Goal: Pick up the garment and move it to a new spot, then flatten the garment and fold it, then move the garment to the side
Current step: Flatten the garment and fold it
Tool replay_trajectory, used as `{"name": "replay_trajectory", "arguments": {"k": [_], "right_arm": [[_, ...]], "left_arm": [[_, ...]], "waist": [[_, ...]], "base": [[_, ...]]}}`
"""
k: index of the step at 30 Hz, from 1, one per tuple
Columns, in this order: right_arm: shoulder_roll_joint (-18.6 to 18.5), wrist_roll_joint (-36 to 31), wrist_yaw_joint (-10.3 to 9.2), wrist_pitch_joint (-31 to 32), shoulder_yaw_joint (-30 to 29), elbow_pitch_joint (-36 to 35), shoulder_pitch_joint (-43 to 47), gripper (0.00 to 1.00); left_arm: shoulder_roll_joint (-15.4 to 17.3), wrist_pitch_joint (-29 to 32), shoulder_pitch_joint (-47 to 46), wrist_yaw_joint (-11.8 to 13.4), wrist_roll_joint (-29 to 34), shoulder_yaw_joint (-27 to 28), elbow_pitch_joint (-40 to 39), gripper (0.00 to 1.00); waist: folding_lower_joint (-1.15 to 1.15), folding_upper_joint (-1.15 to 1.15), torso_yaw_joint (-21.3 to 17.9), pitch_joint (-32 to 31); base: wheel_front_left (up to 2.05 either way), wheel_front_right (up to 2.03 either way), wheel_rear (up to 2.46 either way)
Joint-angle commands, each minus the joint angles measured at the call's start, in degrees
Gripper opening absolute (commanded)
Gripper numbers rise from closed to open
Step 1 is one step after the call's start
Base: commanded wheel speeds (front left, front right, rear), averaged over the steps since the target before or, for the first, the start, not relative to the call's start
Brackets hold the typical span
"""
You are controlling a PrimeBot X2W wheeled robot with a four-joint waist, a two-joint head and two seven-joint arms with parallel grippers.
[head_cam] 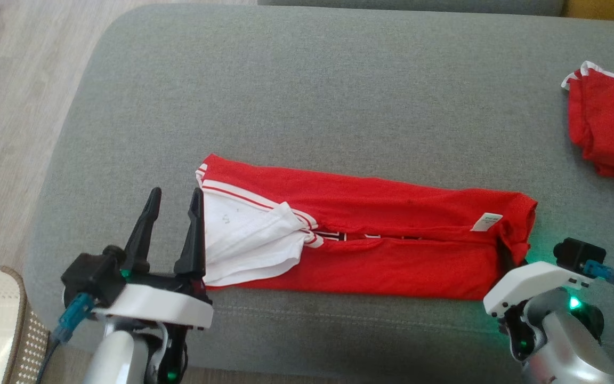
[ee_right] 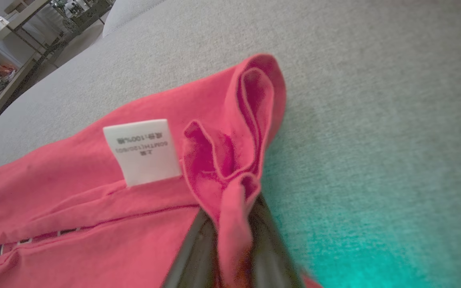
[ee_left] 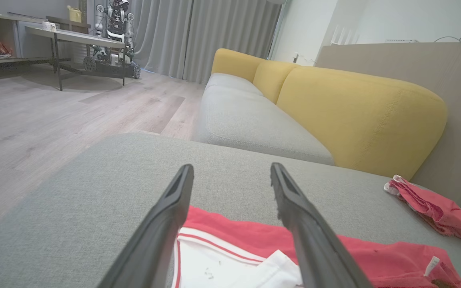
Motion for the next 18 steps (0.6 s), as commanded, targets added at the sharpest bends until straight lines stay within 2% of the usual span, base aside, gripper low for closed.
{"name": "replay_trajectory", "arguments": {"k": [1, 12, 18], "right_arm": [[1.01, -0.69, -0.01, -0.35, 1.73, 0.21, -0.42, 0.0], [-1.48, -8.72, -0.01, -2.67, -5.14, -1.96, -2.84, 0.0], [-4.45, -14.55, -0.01, -2.08, -12.89, -2.48, -4.37, 0.0]], "left_arm": [[0.06, -0.7, -2.69, 0.16, 0.04, 2.04, -1.85, 1.0], [0.06, -0.7, -2.13, 0.12, 0.12, 2.31, -1.98, 1.0], [0.06, -0.7, -1.64, 0.13, -0.01, 2.26, -2.16, 1.0]], "waist": [[0.0, 0.0, -0.01, -0.09], [0.0, 0.0, -0.22, -0.92], [0.0, 0.0, -0.22, -1.34]], "base": [[0.0, 0.0, 0.0], [0.0, 0.0, 0.0], [0.0, 0.0, 0.0]]}}
